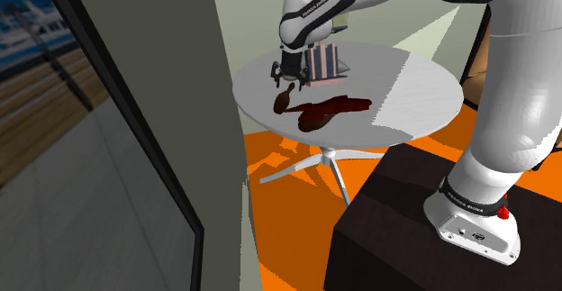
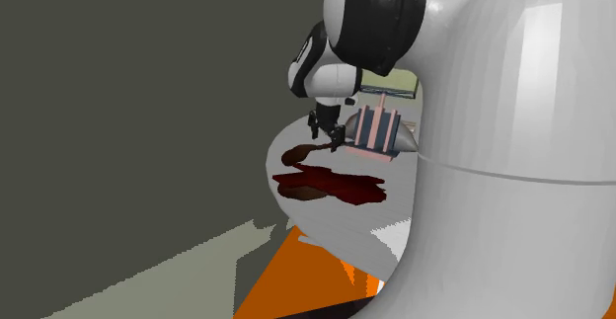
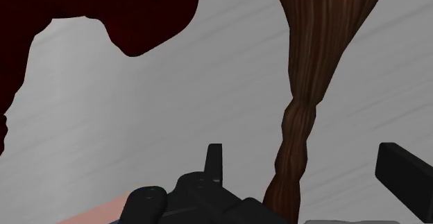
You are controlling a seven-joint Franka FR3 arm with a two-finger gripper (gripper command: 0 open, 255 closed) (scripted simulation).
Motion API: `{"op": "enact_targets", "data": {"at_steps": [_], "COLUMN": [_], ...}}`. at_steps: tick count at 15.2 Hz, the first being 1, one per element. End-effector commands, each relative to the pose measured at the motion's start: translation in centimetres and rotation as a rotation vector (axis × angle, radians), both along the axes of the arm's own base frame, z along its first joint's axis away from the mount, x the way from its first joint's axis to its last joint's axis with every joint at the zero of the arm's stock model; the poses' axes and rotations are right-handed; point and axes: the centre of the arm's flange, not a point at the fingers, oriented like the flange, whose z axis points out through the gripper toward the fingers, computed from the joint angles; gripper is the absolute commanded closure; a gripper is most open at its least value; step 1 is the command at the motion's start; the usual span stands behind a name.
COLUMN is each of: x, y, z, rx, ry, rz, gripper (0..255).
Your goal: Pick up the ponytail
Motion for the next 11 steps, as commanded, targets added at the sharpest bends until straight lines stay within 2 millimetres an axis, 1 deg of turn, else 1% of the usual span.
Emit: {"op": "enact_targets", "data": {"at_steps": [1, 2, 3, 11], "x": [-0.04, -0.04, -0.07, -0.08], "y": [-0.09, -0.09, -0.07, 0.02], "z": [-0.41, -0.41, -0.38, -0.31], "rx": [0.000, 0.000, 0.000, 0.000], "ry": [0.001, 0.001, 0.001, 0.001], "rz": [-0.001, -0.001, -0.001, -0.001], "gripper": [0, 0, 255, 255]}}
